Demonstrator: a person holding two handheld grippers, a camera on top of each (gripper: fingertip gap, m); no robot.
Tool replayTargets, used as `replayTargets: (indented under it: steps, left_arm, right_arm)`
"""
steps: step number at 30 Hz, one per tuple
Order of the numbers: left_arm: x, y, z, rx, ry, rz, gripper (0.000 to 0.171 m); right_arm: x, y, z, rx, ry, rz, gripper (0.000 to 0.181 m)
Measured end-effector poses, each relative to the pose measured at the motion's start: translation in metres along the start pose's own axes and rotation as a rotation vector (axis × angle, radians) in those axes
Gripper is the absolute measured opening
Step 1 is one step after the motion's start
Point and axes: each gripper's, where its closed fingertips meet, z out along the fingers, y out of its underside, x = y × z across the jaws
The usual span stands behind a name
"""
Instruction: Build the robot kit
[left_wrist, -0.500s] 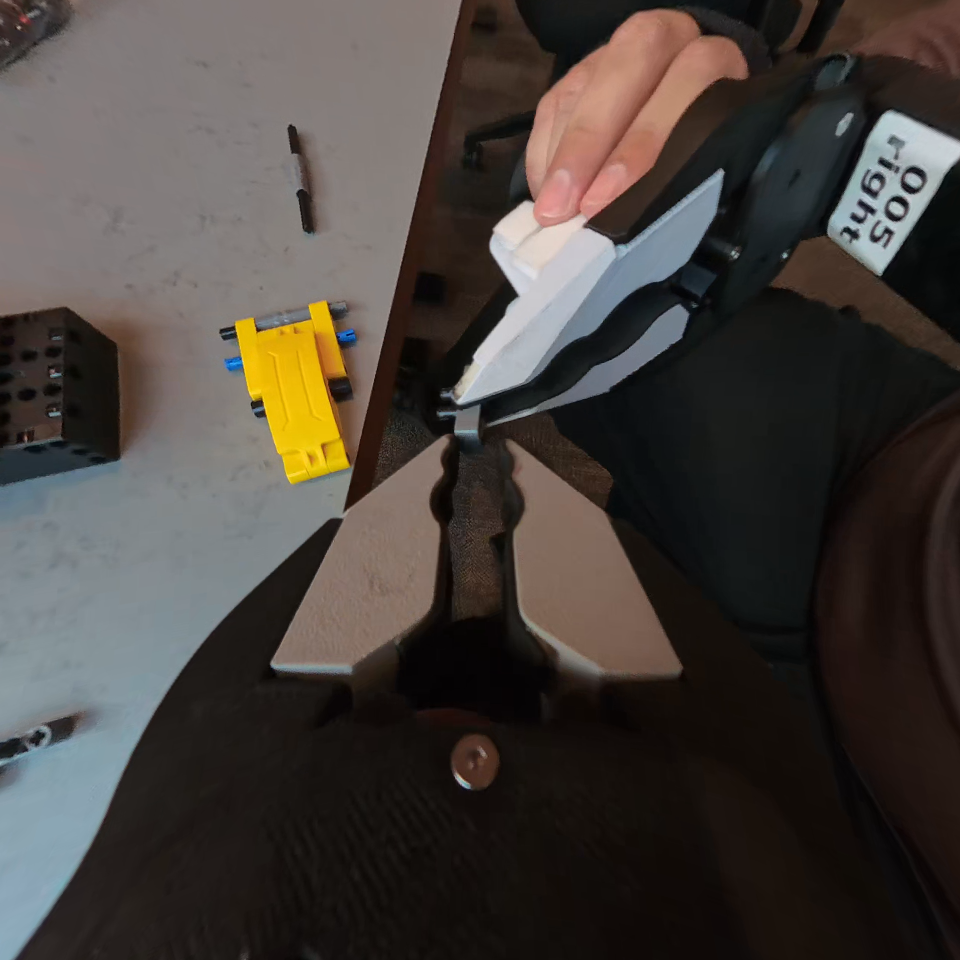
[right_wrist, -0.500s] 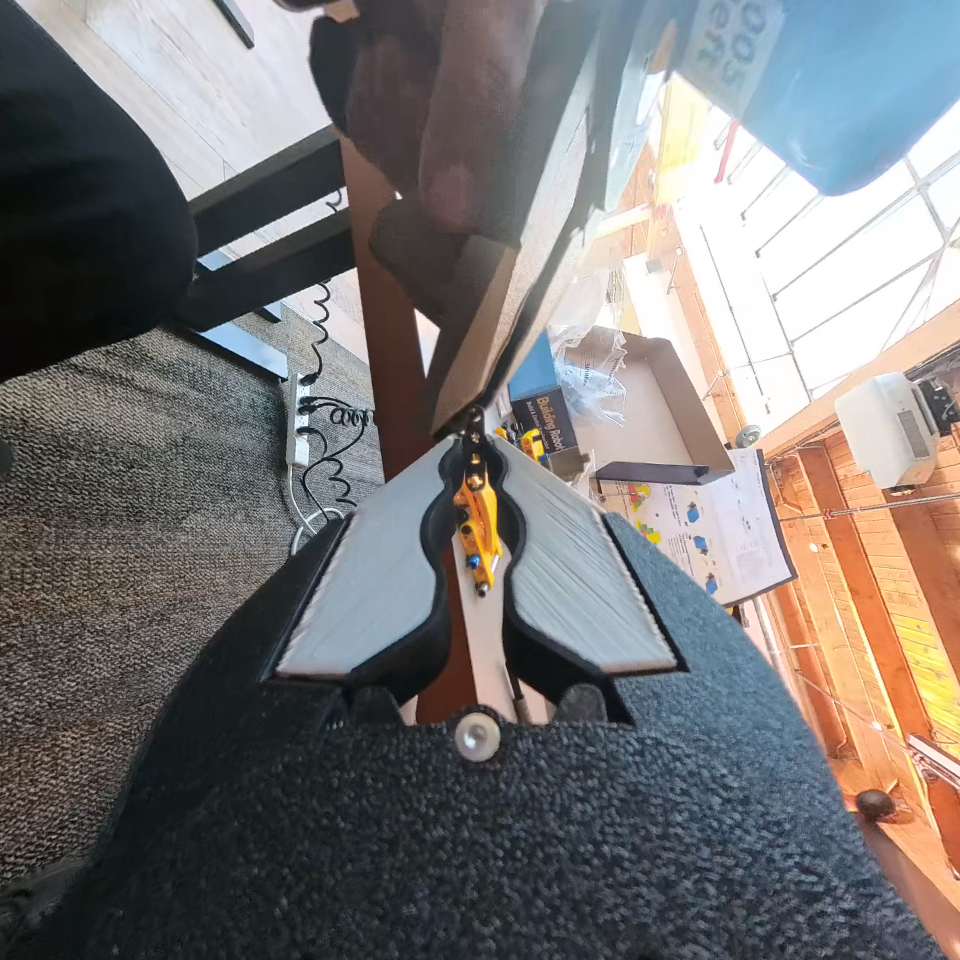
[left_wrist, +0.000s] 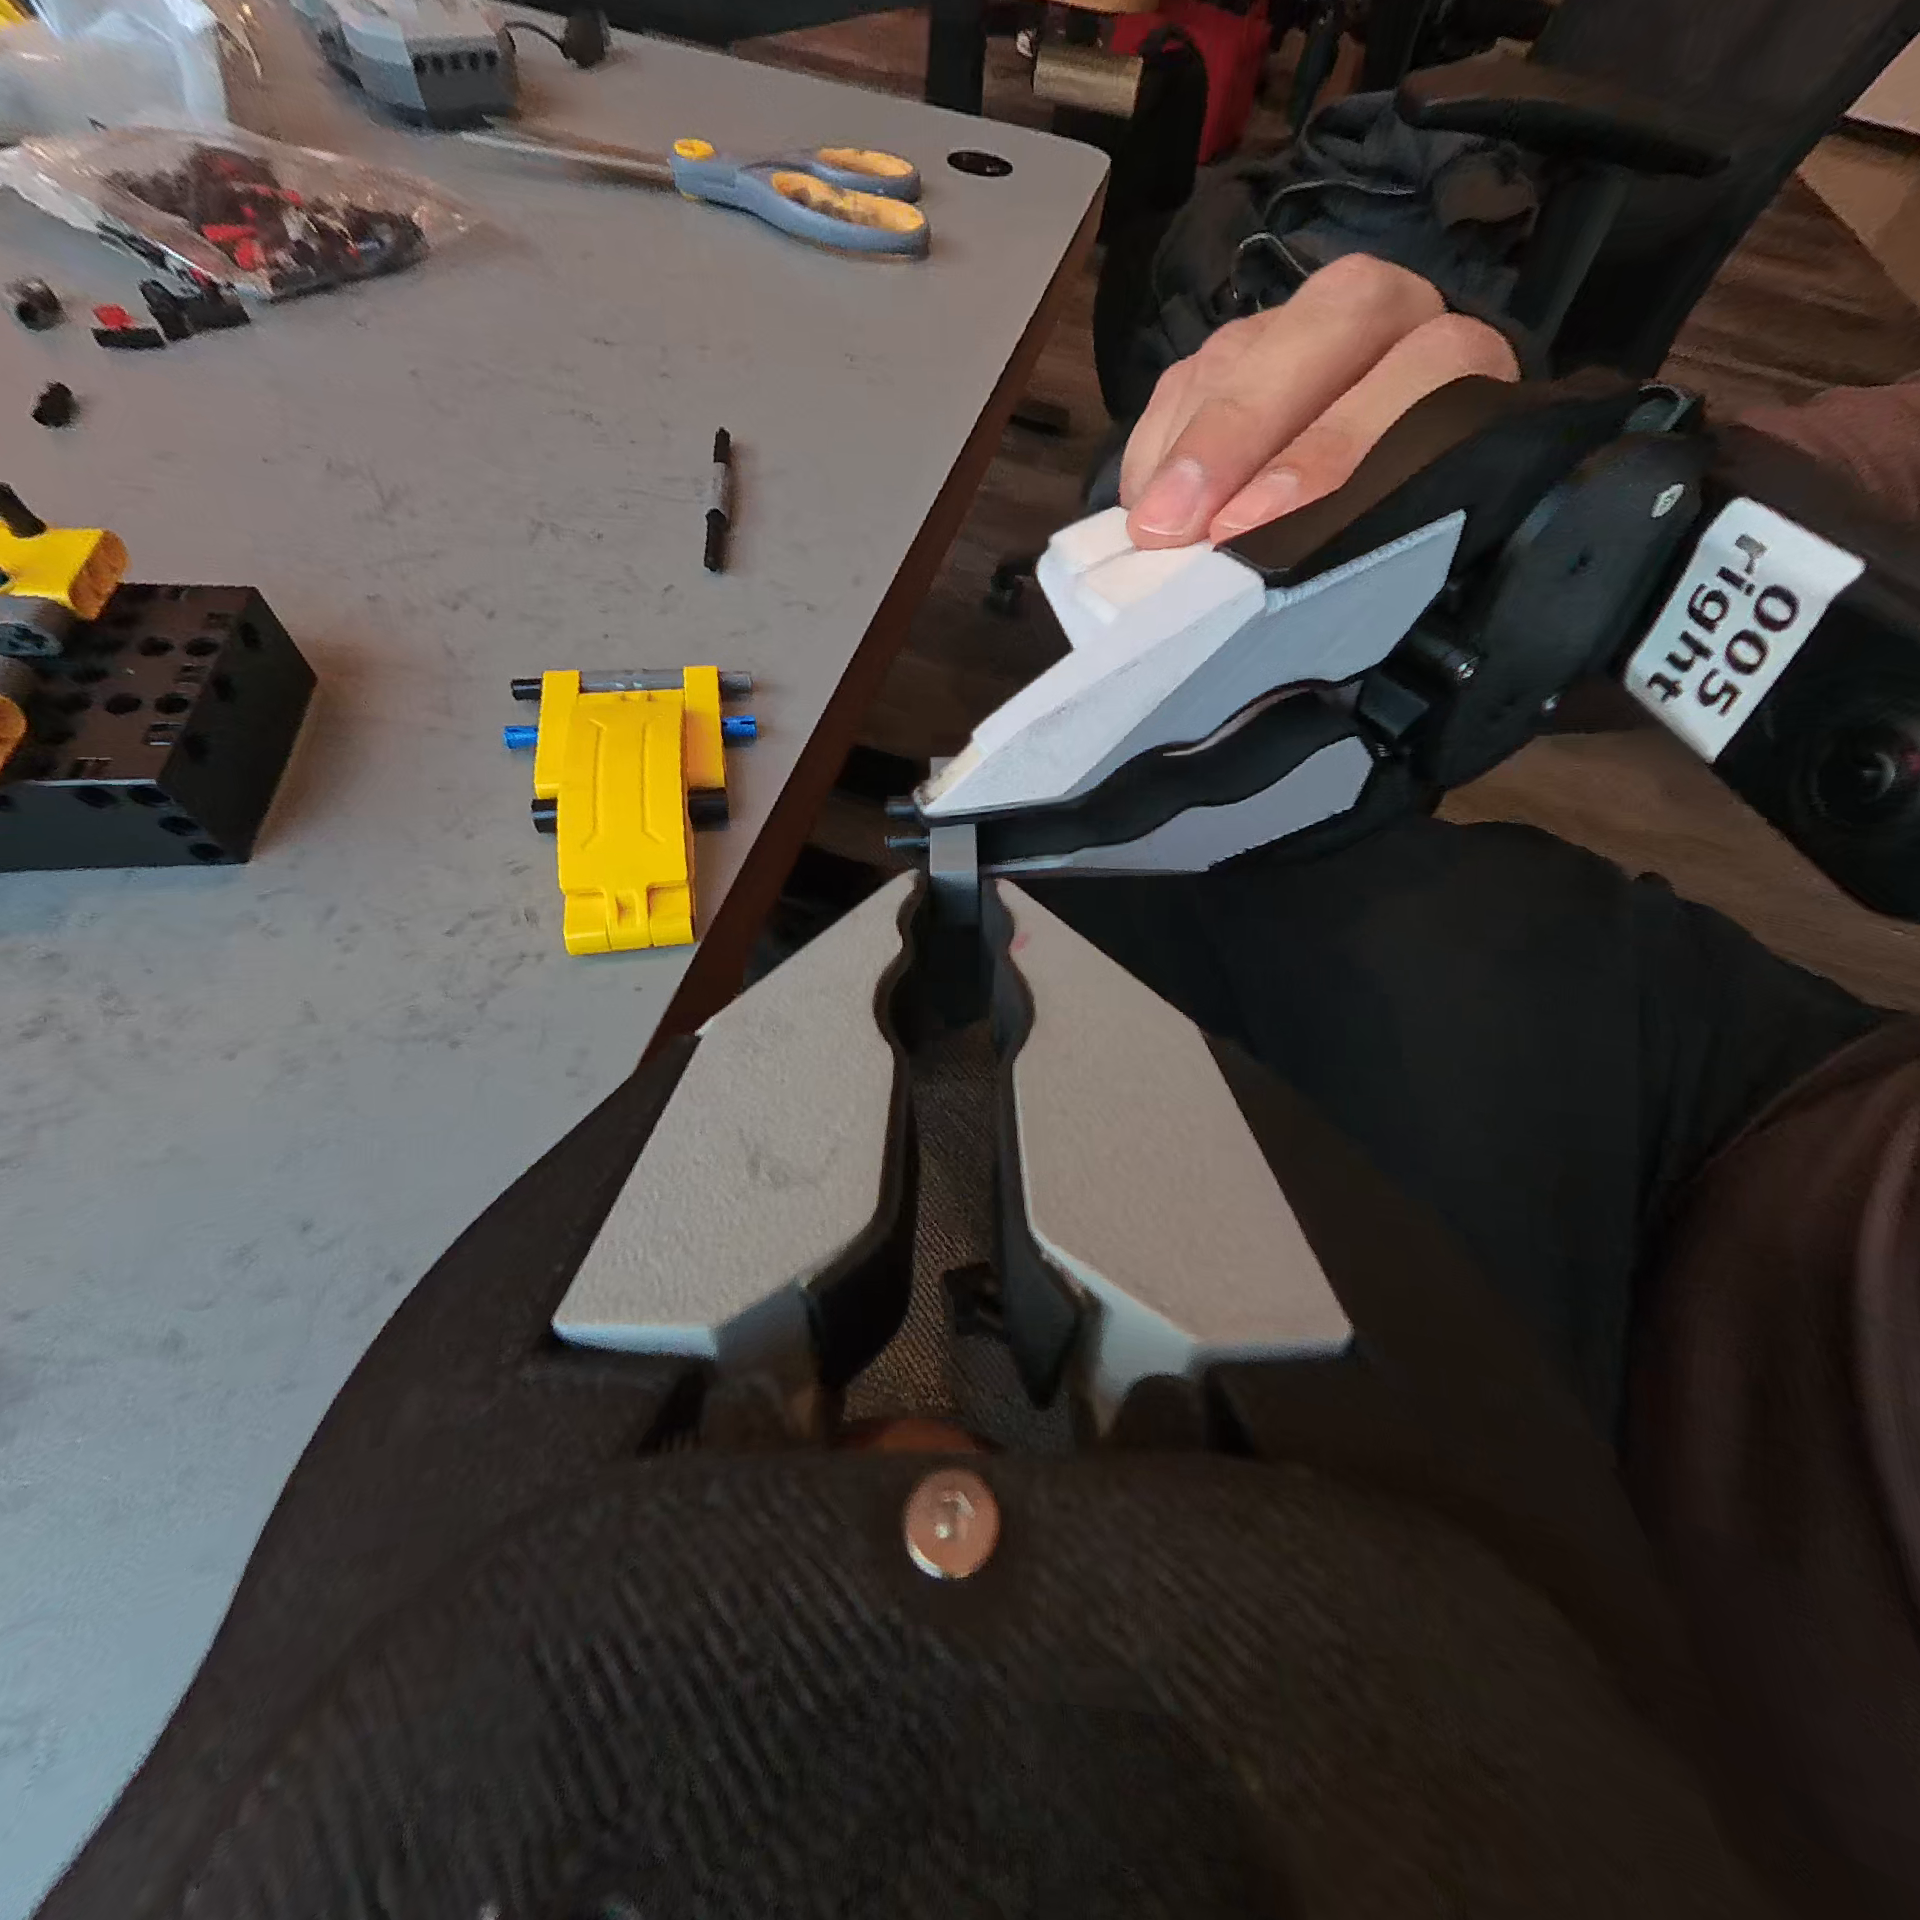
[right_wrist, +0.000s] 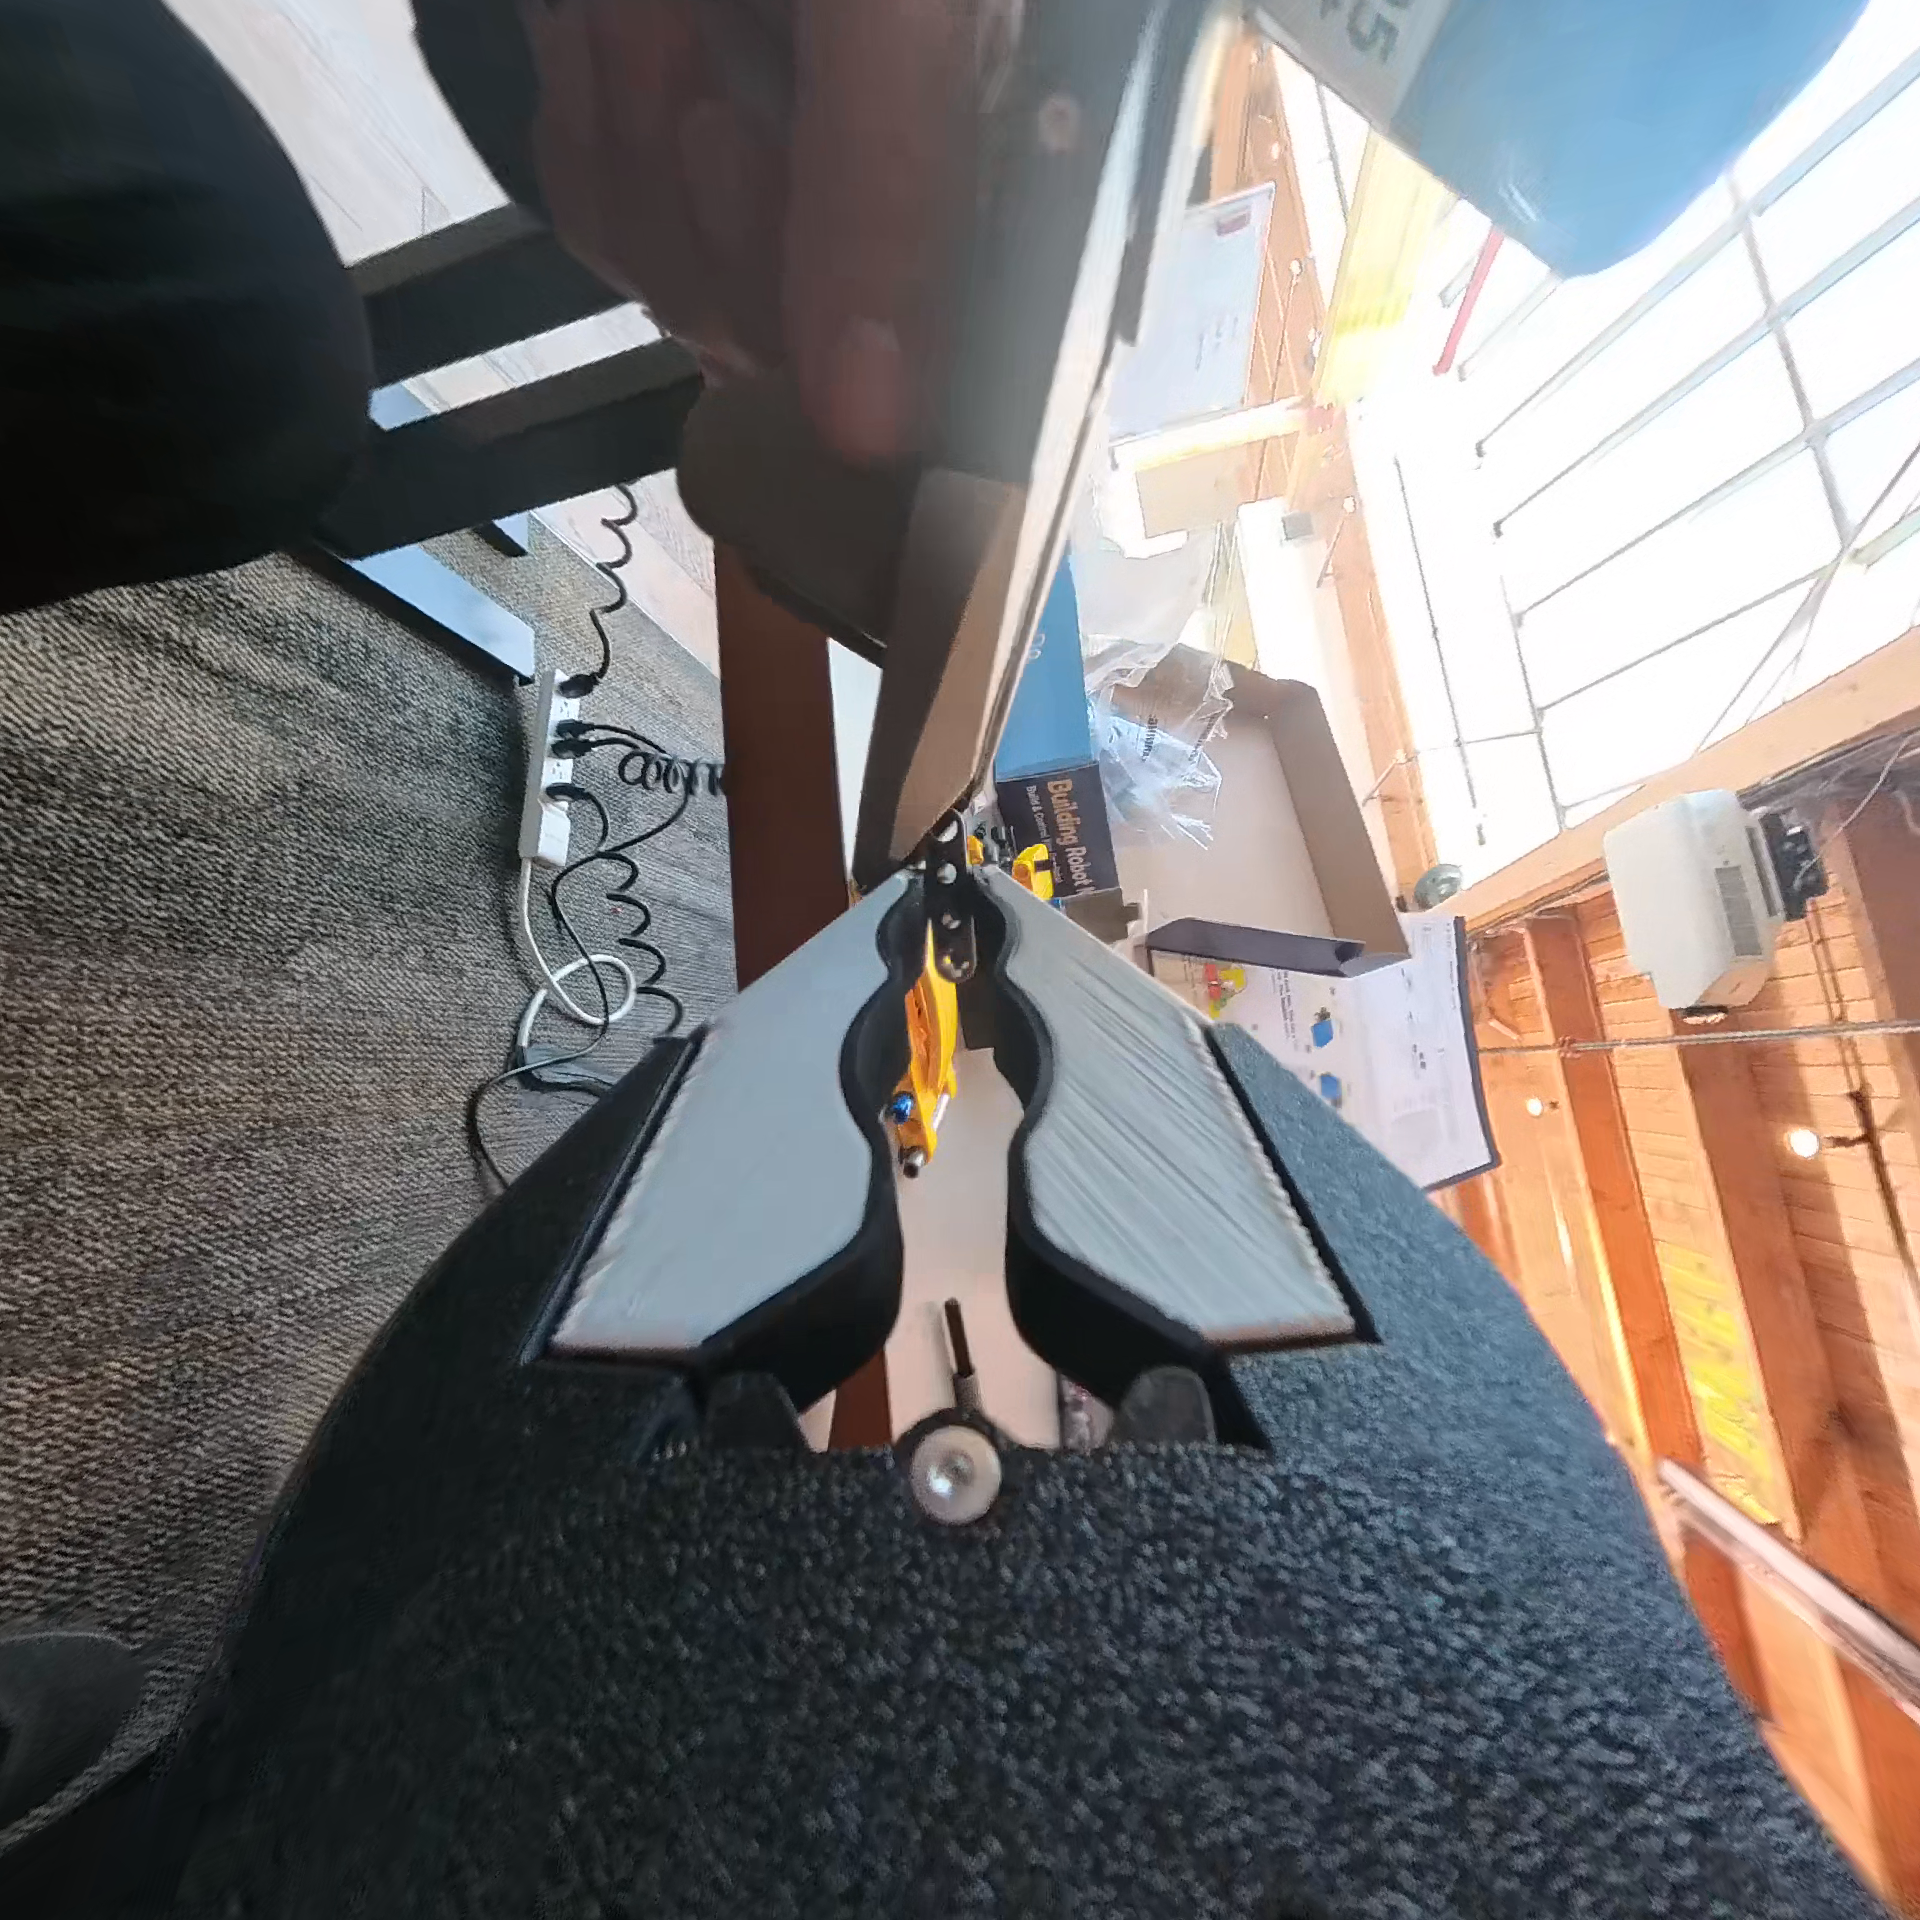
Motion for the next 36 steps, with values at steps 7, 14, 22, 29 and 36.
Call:
replayTargets:
  steps: [7, 14, 22, 29, 36]
  left_arm:
    - [-0.004, -0.006, -0.002, 0.095, -0.14, 0.175, 0.005]
    - [-0.006, -0.007, -0.003, 0.224, -0.303, 0.324, 0.005]
    - [0.007, -0.01, 0.003, 0.271, -0.344, 0.323, 0.004]
    - [0.01, -0.006, 0.007, 0.272, -0.331, 0.26, 0.005]
    - [0.011, -0.009, 0.007, 0.293, -0.357, 0.197, 0.005]
  right_arm:
    - [0.006, 0.009, -0.021, -0.009, -0.128, 0.634, 0.007]
    - [-0.006, 0.0, -0.031, 0.155, -0.488, 1.977, 0.009]
    - [-0.001, -0.003, -0.024, 0.176, -0.464, 2.216, 0.017]
    - [-0.005, 0.001, -0.024, 0.169, -0.406, 2.358, 0.008]
    - [-0.001, 0.001, -0.023, 0.179, -0.274, 2.448, 0.007]
